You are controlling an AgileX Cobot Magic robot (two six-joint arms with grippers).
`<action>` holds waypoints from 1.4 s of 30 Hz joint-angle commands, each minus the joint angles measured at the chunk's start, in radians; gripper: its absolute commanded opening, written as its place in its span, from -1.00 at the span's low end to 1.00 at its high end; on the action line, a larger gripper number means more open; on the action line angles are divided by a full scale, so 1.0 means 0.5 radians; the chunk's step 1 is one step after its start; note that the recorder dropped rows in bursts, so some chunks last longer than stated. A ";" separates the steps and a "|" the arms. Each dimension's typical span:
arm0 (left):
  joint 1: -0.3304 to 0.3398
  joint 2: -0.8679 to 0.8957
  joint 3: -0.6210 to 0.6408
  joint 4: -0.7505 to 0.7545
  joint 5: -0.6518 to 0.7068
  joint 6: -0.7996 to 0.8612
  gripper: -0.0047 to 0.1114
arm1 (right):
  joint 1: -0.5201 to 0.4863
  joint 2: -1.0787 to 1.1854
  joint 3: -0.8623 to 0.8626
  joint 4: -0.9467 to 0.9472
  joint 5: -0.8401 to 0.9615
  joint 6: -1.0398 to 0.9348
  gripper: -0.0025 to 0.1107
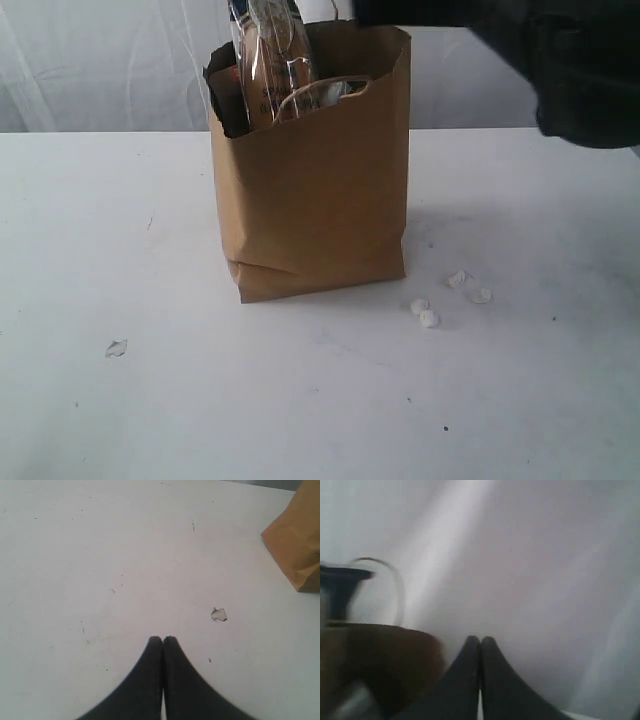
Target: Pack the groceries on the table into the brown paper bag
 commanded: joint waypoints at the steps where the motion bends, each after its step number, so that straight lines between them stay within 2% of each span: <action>1: -0.012 -0.011 0.008 -0.005 0.000 0.000 -0.92 | -0.146 -0.233 0.115 0.274 -0.375 -0.207 -0.96; 3: -0.012 -0.011 0.008 -0.005 0.000 0.000 -0.92 | -0.303 -0.301 0.150 0.291 -0.097 -0.259 -0.96; 5: -0.012 -0.011 0.008 -0.005 0.000 0.000 -0.92 | -0.500 -0.337 0.169 0.423 0.335 -0.456 -0.96; 7: -0.012 -0.011 0.008 -0.005 0.000 0.000 -0.92 | -0.720 -0.337 0.169 0.769 0.746 -0.830 -0.96; 8: -0.012 -0.011 0.008 -0.005 0.000 0.000 -0.92 | -0.807 -0.331 0.169 0.784 0.838 -0.978 -0.96; 14: -0.012 -0.011 0.008 -0.005 0.000 0.000 -0.92 | -1.080 -0.281 0.215 0.784 0.881 -0.983 -0.96; 16: -0.012 -0.011 0.008 -0.005 0.000 0.000 -0.92 | -1.155 -0.234 0.259 0.784 0.998 -0.859 -0.96; 18: -0.012 -0.011 0.008 -0.005 0.000 0.000 -0.92 | -1.233 -0.171 0.300 0.784 1.063 -0.455 -0.96; 20: -0.012 -0.011 0.008 -0.005 0.000 0.000 -0.92 | -1.303 -0.120 0.338 0.784 1.048 0.154 -0.96; 21: -0.012 -0.011 0.008 -0.005 0.000 0.000 -0.92 | -1.348 -0.088 0.368 0.784 1.048 0.633 -0.96; 24: -0.012 -0.011 0.008 -0.005 0.000 0.000 -0.92 | -1.493 -0.036 0.470 0.784 1.173 1.626 -0.96; 26: -0.012 -0.011 0.008 -0.005 0.000 0.000 -0.92 | -1.581 -0.015 0.499 0.784 1.373 2.003 -0.96; 28: -0.012 -0.011 0.008 -0.005 0.000 0.000 -0.92 | -1.664 -0.007 0.493 0.784 1.572 1.854 -0.96; 31: -0.012 -0.011 0.008 -0.005 0.000 0.000 -0.92 | -1.833 -0.007 0.441 0.784 2.089 0.871 -0.96; 33: -0.012 -0.011 0.008 -0.005 0.000 0.000 -0.92 | -1.979 -0.007 0.440 0.784 2.637 0.415 -0.96; 35: -0.012 -0.011 0.008 -0.005 0.000 0.000 -0.92 | -2.101 -0.007 0.430 0.784 2.944 0.364 -0.96; 39: -0.012 -0.011 0.008 -0.005 0.000 0.000 -0.92 | -2.244 -0.007 0.403 0.776 2.990 0.334 -0.96; 42: -0.012 -0.011 0.008 -0.005 0.000 0.000 -0.92 | -2.252 0.020 0.376 0.092 3.005 0.451 -0.96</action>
